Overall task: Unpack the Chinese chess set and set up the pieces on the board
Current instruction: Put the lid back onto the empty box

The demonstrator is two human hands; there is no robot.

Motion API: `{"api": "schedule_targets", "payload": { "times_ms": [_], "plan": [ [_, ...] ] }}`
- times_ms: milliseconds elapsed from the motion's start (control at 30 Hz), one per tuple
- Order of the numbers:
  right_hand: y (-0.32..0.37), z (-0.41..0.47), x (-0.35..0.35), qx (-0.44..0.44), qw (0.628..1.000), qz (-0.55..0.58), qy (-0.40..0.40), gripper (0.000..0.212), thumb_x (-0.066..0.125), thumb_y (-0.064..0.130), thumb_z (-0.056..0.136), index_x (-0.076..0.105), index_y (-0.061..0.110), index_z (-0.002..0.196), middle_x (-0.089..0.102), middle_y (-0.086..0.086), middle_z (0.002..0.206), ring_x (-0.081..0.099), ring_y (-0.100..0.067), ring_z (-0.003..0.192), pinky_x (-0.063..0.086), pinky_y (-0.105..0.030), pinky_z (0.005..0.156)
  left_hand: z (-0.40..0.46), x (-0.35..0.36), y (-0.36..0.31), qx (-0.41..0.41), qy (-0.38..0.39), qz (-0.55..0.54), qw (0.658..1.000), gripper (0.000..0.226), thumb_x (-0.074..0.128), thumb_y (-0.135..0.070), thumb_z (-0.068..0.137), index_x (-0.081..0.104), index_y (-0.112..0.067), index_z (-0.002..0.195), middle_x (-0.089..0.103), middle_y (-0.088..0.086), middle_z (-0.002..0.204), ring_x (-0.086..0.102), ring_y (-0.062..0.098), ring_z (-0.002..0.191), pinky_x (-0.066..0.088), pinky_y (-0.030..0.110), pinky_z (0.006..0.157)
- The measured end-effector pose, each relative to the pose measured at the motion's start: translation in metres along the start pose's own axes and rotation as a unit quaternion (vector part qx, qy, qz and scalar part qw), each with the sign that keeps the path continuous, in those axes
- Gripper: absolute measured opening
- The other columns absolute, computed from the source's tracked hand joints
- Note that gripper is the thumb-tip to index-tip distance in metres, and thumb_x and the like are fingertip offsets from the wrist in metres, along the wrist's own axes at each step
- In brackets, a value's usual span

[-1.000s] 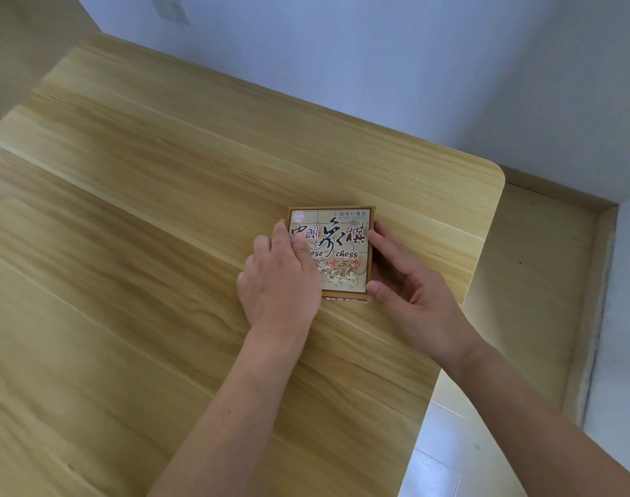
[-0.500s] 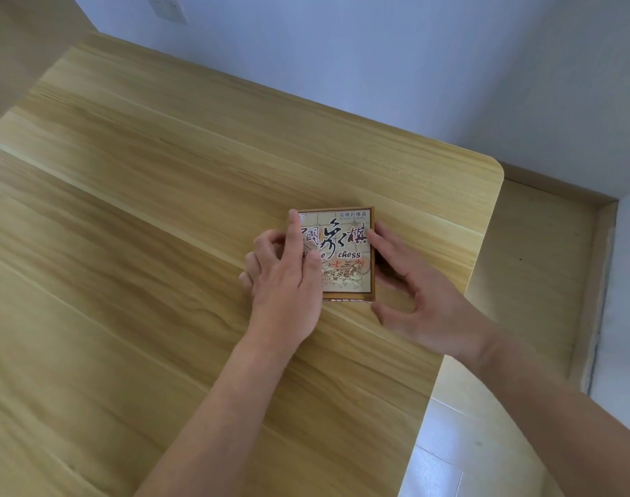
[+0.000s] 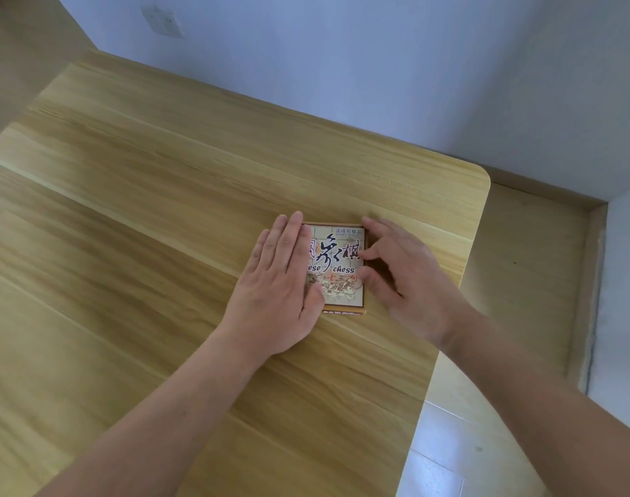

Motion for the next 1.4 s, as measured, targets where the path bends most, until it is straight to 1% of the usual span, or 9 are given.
{"api": "schedule_targets", "payload": {
  "times_ms": [233, 433, 533, 633, 733, 867, 1000, 1133, 1400],
  "plan": [
    [0.001, 0.001, 0.005, -0.024, 0.994, -0.109, -0.01, 0.053, 0.044, 0.04, 0.096, 0.044, 0.013, 0.142, 0.04, -0.002, 0.148, 0.036, -0.019, 0.136, 0.022, -0.041, 0.117, 0.008, 0.009, -0.009, 0.044, 0.01, 0.013, 0.999, 0.074, 0.017, -0.053, 0.102, 0.019, -0.001, 0.155, 0.011, 0.015, 0.164, 0.003, 0.026, 0.153, 0.013, 0.044, 0.124],
    [0.004, 0.002, 0.005, 0.006, 0.995, -0.1, -0.006, 0.051, 0.037, 0.042, 0.098, 0.049, 0.01, 0.136, 0.042, -0.004, 0.143, 0.041, -0.02, 0.129, 0.025, -0.038, 0.114, 0.016, 0.008, -0.003, 0.074, 0.019, 0.019, 0.997, 0.074, 0.019, -0.054, 0.102, 0.021, -0.003, 0.155, 0.012, 0.013, 0.164, 0.003, 0.025, 0.153, 0.015, 0.044, 0.123],
    [0.004, 0.005, -0.002, 0.034, 0.994, -0.094, -0.051, 0.041, 0.042, 0.039, 0.097, 0.059, 0.009, 0.119, 0.051, -0.005, 0.128, 0.052, -0.027, 0.114, 0.038, -0.04, 0.102, 0.026, 0.0, 0.003, 0.124, 0.003, 0.034, 0.992, 0.074, 0.026, -0.059, 0.1, 0.029, -0.008, 0.154, 0.027, 0.01, 0.16, 0.022, 0.029, 0.148, 0.024, 0.046, 0.119],
    [-0.003, 0.006, -0.009, 0.08, 0.988, -0.103, -0.079, 0.032, 0.047, 0.038, 0.095, 0.059, 0.01, 0.105, 0.053, -0.009, 0.128, 0.052, -0.031, 0.116, 0.041, -0.045, 0.1, 0.041, -0.006, 0.019, 0.005, -0.025, 0.016, 1.0, 0.079, 0.028, -0.069, 0.095, 0.028, -0.016, 0.154, 0.036, 0.009, 0.144, 0.034, 0.028, 0.13, 0.033, 0.046, 0.109],
    [-0.01, 0.004, -0.018, 0.105, 0.984, -0.119, -0.081, 0.028, 0.048, 0.038, 0.094, 0.059, 0.012, 0.095, 0.058, -0.008, 0.121, 0.055, -0.033, 0.112, 0.043, -0.044, 0.097, 0.052, 0.0, 0.019, -0.177, -0.036, -0.13, 0.975, 0.072, 0.046, -0.054, 0.095, 0.026, -0.016, 0.152, 0.036, 0.01, 0.141, 0.033, 0.031, 0.128, 0.03, 0.047, 0.107],
    [-0.025, 0.003, -0.035, 0.144, 0.977, -0.141, -0.066, 0.033, 0.06, 0.039, 0.09, 0.061, 0.012, 0.108, 0.06, -0.007, 0.1, 0.057, -0.032, 0.095, 0.045, -0.041, 0.085, 0.086, -0.002, -0.01, -0.18, -0.096, -0.217, 0.955, 0.051, 0.054, -0.022, 0.097, 0.039, -0.006, 0.143, 0.045, 0.012, 0.144, 0.04, 0.034, 0.13, 0.028, 0.042, 0.111],
    [-0.042, -0.003, -0.049, 0.187, 0.964, -0.18, -0.05, 0.056, 0.059, 0.044, 0.09, 0.053, 0.011, 0.135, 0.056, -0.013, 0.121, 0.053, -0.035, 0.109, 0.044, -0.046, 0.093, 0.127, 0.005, -0.035, -0.105, -0.073, -0.241, 0.962, 0.045, 0.042, -0.017, 0.103, 0.04, -0.005, 0.147, 0.036, 0.01, 0.156, 0.028, 0.026, 0.145, 0.016, 0.032, 0.12],
    [-0.064, -0.009, -0.056, 0.222, 0.961, -0.164, -0.008, 0.069, 0.056, 0.043, 0.092, 0.035, 0.007, 0.147, 0.03, -0.011, 0.153, 0.031, -0.031, 0.139, 0.028, -0.041, 0.115, 0.158, 0.014, -0.055, -0.046, -0.059, -0.267, 0.961, 0.045, 0.039, -0.019, 0.105, 0.041, -0.008, 0.148, 0.035, 0.009, 0.157, 0.022, 0.026, 0.149, 0.015, 0.031, 0.121],
    [-0.068, -0.007, -0.066, 0.253, 0.953, -0.161, -0.03, 0.065, 0.053, 0.037, 0.096, 0.028, 0.006, 0.149, 0.02, -0.009, 0.159, 0.028, -0.026, 0.142, 0.023, -0.031, 0.114, 0.187, 0.018, -0.062, -0.033, -0.039, -0.29, 0.956, 0.044, 0.044, -0.022, 0.103, 0.046, -0.012, 0.145, 0.062, 0.009, 0.132, 0.03, 0.038, 0.142, 0.021, 0.053, 0.117]
  ]
}}
Point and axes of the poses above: each hand's wrist, its own z-axis towards the middle knuckle, its own x-axis out of the palm, y = z × x, the point moved 6 cm from there along z, towards the middle knuckle
